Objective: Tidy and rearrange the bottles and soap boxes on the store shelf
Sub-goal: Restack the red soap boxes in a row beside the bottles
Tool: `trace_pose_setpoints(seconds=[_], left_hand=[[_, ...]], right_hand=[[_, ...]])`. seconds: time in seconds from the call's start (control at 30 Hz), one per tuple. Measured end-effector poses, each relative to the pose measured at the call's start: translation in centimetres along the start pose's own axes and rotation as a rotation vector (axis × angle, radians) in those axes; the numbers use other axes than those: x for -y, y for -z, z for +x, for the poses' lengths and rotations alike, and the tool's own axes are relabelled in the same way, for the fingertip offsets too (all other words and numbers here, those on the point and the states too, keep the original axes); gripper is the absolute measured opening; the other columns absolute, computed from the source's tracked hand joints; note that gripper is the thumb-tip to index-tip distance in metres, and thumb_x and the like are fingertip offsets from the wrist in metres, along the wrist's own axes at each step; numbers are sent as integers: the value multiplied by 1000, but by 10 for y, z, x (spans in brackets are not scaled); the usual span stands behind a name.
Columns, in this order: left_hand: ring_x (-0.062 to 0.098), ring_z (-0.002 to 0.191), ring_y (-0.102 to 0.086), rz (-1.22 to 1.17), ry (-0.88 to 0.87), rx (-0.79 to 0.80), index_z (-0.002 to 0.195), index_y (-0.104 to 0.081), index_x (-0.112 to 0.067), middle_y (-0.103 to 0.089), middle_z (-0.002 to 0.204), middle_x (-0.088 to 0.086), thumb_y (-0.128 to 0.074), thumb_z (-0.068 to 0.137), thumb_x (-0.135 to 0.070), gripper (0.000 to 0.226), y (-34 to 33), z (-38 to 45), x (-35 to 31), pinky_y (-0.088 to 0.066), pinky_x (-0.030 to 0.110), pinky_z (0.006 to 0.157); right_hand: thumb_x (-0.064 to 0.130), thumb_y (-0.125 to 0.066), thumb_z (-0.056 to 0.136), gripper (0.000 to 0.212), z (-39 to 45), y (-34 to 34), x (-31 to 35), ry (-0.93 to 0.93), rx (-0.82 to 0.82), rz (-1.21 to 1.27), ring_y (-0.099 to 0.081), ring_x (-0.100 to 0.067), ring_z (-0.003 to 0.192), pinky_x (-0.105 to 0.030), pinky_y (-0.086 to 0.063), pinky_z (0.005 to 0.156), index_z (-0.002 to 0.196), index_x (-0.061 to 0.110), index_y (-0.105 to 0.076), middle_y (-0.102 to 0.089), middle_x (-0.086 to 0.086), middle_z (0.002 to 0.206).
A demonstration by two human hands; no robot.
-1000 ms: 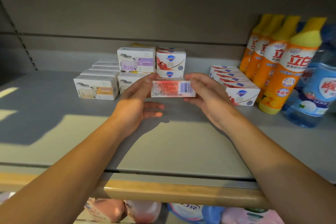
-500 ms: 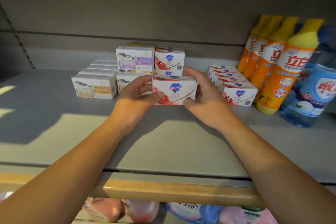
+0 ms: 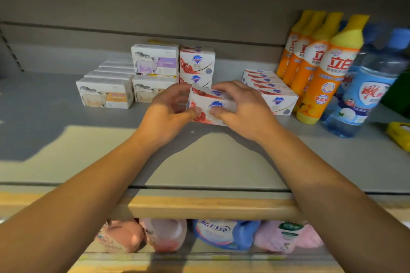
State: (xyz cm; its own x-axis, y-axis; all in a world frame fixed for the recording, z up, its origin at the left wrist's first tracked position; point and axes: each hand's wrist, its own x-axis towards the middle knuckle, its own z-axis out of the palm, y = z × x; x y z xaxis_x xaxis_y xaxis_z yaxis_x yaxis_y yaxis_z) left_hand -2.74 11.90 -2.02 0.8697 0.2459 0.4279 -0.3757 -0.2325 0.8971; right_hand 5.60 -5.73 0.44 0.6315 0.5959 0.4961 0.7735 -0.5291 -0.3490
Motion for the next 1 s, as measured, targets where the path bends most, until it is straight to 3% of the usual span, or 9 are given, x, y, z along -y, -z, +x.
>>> trace_pose_setpoints(seconds=[0.2, 0.33, 0.47, 0.6, 0.8, 1.0], left_hand=[[18, 91, -70, 133, -8, 119, 114, -56, -25, -69, 103, 6, -74, 80, -4, 44, -8, -2, 5, -56, 32, 86], [10, 92, -68, 317, 15, 139, 113, -58, -27, -69, 103, -1, -75, 81, -14, 39, -6, -2, 12, -53, 35, 92], [12, 107, -62, 703, -65, 172, 122, -61, -25, -68, 116, -2, -72, 83, -35, 42, -8, -2, 16, -48, 26, 94], [23, 129, -47, 1008, -73, 303, 135, -54, -22, -56, 137, 1, -60, 88, -50, 55, -9, -1, 19, -37, 29, 105], [17, 138, -37, 1058, -42, 344, 136, -53, -25, -47, 146, -4, -52, 90, -53, 54, -11, -1, 22, -29, 31, 113], [17, 135, -40, 1060, -47, 319, 133, -56, -26, -51, 143, -5, -55, 88, -53, 52, -12, -1, 22, -31, 27, 111]], right_hand=[[32, -65, 90, 47, -21, 14, -16, -55, 61, -107, -50, -21, 119, -27, -36, 91, 133, 22, -52, -57, -2, 133], [30, -62, 93, 47, -38, 32, -39, -166, 10, -203, -46, -26, 128, -34, -39, 99, 137, 21, -49, -53, -6, 140], [27, -61, 94, 48, -48, 46, -64, -259, -39, -331, -43, -29, 131, -41, -38, 106, 140, 17, -49, -51, -11, 143], [27, -59, 95, 47, -52, 48, -79, -287, -1, -433, -45, -30, 129, -42, -36, 108, 139, 15, -49, -52, -12, 142], [18, -70, 87, 51, -51, 43, -78, -142, -28, -409, -44, -32, 128, -44, -40, 105, 136, 17, -55, -54, -9, 140], [13, -66, 90, 51, -46, 51, -98, -210, 1, -437, -41, -29, 130, -41, -40, 105, 138, 18, -50, -49, -8, 143]])
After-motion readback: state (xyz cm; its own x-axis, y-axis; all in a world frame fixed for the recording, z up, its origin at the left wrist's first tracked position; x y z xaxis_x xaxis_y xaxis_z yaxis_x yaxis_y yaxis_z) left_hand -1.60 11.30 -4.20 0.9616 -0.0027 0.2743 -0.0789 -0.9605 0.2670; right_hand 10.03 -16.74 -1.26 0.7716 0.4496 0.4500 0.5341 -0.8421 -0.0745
